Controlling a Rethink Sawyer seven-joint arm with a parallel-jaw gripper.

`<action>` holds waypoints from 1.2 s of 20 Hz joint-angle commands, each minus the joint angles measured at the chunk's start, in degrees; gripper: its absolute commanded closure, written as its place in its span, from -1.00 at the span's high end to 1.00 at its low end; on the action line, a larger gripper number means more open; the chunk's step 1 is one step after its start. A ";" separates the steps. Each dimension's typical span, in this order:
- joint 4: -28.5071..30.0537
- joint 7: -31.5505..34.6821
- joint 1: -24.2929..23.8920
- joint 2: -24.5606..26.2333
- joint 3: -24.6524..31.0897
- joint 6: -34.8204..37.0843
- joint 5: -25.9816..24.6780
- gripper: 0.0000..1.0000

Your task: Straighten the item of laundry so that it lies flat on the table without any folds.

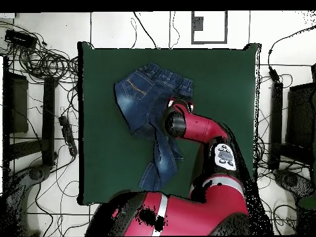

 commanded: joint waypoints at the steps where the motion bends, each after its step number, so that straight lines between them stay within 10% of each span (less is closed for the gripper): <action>1: -6.40 3.77 -1.35 -4.62 6.56 8.72 0.87 -1.00; 6: -17.15 -7.13 -4.46 -3.63 10.80 24.61 -1.98 -1.00; 24: -29.54 -12.28 -8.89 -0.39 19.44 35.56 -10.04 -1.00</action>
